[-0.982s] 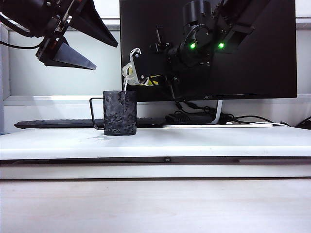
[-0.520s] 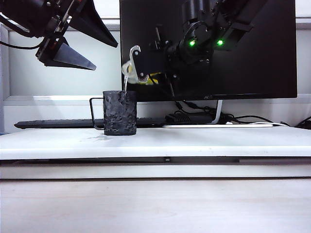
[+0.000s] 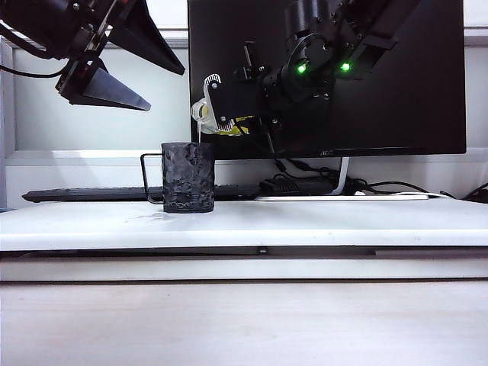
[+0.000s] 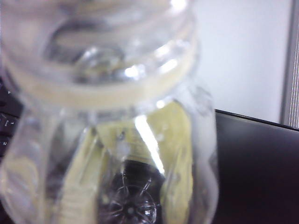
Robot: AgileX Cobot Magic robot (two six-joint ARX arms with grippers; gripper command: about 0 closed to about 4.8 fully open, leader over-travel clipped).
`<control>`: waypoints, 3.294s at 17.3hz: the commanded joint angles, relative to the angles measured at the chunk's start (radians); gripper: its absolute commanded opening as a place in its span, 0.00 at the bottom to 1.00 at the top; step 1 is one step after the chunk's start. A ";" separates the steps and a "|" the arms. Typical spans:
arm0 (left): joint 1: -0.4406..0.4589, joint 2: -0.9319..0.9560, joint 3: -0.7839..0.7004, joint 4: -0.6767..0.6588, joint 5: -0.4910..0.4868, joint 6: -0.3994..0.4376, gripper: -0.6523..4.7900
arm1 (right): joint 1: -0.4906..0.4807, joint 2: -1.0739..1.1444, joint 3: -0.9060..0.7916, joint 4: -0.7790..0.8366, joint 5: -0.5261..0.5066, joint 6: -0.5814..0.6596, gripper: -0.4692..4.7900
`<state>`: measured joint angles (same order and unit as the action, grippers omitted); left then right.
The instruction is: Carefully pick up the bottle and pour some water from the bottle into the cup.
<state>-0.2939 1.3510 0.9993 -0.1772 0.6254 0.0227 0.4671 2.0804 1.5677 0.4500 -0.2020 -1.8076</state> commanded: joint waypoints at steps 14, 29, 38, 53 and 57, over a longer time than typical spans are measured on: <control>0.000 -0.003 0.002 0.015 0.003 0.007 1.00 | 0.002 -0.010 0.008 0.135 0.089 0.827 0.37; 0.000 -0.193 0.004 0.209 -0.159 -0.087 1.00 | 0.001 -0.462 0.008 -0.345 0.287 1.729 0.29; 0.000 -0.642 0.004 0.001 -0.346 -0.075 0.11 | 0.001 -0.982 0.006 -1.000 0.534 1.688 0.28; 0.000 -0.815 -0.460 0.208 -0.557 0.049 0.11 | -0.024 -0.830 -0.857 -0.135 0.507 1.755 0.19; 0.000 -0.775 -0.523 0.280 -0.599 0.049 0.11 | -0.079 -0.636 -0.855 0.137 0.465 1.755 0.19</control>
<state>-0.2939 0.5709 0.4740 0.0772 0.0376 0.0734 0.4000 1.4288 0.7059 0.4854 0.2649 -0.0525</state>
